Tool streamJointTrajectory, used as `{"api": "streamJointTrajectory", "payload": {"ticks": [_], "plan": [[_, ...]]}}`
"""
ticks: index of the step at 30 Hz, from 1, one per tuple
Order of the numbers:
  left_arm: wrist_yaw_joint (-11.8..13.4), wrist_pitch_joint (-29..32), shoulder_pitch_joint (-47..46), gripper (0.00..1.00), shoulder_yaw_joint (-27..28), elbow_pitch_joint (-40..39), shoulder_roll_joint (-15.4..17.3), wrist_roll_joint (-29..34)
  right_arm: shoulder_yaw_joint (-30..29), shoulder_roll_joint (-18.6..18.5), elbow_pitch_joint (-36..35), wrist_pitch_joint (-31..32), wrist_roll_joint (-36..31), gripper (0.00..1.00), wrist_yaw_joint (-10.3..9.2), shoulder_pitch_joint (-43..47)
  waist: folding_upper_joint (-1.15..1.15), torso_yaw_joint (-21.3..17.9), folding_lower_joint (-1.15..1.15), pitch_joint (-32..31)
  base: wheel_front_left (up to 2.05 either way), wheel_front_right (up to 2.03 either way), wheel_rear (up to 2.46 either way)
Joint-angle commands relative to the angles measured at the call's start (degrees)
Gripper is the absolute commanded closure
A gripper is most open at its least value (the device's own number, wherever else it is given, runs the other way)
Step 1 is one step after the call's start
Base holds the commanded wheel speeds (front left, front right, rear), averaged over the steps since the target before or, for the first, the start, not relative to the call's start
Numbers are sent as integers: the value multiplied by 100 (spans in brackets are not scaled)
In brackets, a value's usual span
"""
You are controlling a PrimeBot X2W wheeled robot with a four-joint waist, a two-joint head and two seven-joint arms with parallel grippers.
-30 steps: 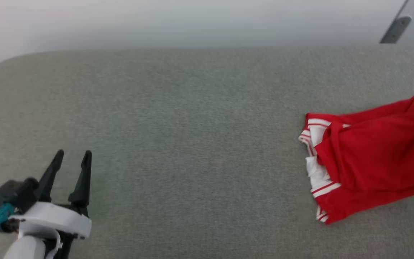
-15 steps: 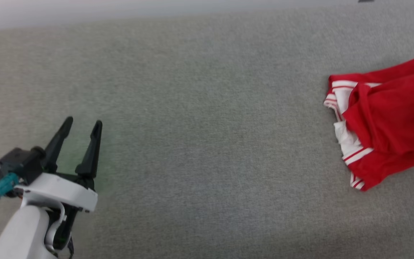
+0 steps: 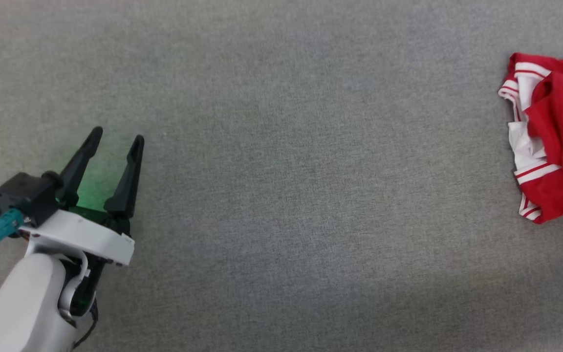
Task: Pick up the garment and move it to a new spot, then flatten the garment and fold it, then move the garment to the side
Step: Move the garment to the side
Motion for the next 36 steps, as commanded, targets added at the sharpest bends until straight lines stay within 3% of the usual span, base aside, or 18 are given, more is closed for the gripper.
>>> {"api": "streamJointTrajectory", "payload": {"ticks": [1, 19, 20, 23, 24, 25, 36], "plan": [[1, -18, -71, 0, -16, -17, 27, -29, -94, 47, 76, -49, -88, 100, -14, -78, 0, -4, 0, 103, 0, 0, 0], [1, -18, -150, 0, -82, 30, 126, -132, -1099, 954, 933, -340, -1372, 100, -13, -197, 0, 207, 0, 197, 0, 0, 0], [1, -18, -145, 0, -78, 40, 124, -133, -1186, 994, 936, -370, -1448, 78, -13, -199, 0, 213, 0, 178, 0, 0, 0], [1, -18, -99, 0, -63, 73, 108, -140, -1412, 1083, 922, -443, -1680, 43, -13, -219, 0, 226, 0, 83, 0, 0, 0], [1, -18, -78, 0, -60, 85, 107, -141, -1476, 1115, 935, -459, -1733, 13, -13, -222, 0, 228, 0, 45, 0, 0, 0], [1, -18, -61, 0, -51, 94, 97, -135, -1529, 1142, 947, -483, -1789, 0, -13, -211, 0, 234, 0, 2, 0, 0, 0], [1, -18, 287, 0, 97, 232, -27, -96, -1722, 1273, 1208, -1096, -1907, 0, -13, -134, 0, 377, 0, -641, 0, 0, 0]]}}
